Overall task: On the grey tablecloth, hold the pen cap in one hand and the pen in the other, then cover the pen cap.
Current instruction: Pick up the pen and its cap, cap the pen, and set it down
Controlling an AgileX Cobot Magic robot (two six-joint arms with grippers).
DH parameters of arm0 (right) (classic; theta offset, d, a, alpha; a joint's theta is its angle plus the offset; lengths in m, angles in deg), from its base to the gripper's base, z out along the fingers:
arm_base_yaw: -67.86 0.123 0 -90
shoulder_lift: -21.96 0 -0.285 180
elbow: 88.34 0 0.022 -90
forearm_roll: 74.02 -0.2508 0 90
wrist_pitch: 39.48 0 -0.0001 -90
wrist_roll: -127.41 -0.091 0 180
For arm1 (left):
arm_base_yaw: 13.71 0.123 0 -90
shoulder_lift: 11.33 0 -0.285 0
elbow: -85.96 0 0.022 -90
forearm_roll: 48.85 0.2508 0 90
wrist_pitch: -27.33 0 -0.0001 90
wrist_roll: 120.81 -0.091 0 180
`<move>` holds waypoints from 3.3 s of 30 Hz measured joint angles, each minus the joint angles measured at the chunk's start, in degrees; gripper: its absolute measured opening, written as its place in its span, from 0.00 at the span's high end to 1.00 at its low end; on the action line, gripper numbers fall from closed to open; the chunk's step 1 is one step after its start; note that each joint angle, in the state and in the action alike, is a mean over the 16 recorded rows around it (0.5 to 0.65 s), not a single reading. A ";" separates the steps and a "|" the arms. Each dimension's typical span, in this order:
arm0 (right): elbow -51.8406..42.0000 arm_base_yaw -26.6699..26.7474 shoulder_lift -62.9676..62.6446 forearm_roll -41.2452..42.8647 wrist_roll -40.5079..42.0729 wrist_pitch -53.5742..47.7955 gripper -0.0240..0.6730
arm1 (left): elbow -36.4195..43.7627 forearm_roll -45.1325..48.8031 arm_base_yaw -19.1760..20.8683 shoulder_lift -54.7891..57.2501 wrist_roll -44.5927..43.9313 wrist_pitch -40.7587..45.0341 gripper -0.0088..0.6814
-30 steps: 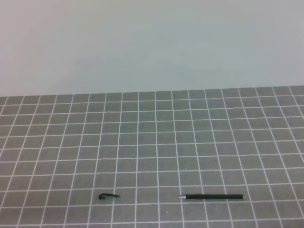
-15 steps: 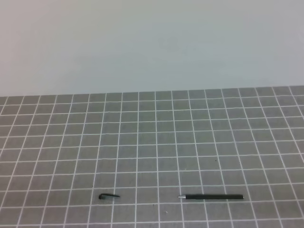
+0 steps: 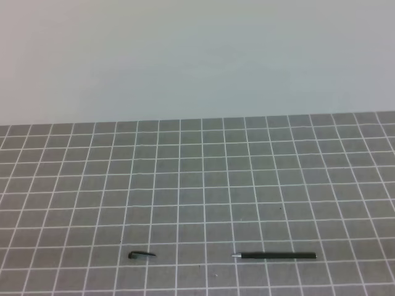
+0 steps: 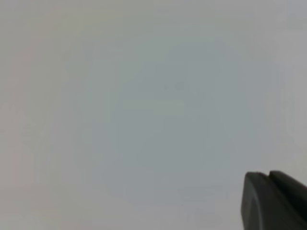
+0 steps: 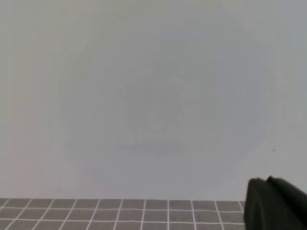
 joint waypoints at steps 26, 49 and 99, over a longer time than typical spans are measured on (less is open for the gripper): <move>5.99 0.00 0.00 -1.63 0.09 -6.84 0.96 | -10.69 1.38 0.00 0.00 0.30 18.34 0.99; 41.06 0.00 28.52 -6.31 22.25 -49.21 0.96 | -20.12 -2.85 0.00 2.86 2.55 18.96 0.99; 77.48 26.87 107.64 -3.55 60.41 -71.57 0.45 | -31.81 -40.70 0.00 30.74 -50.11 66.38 0.99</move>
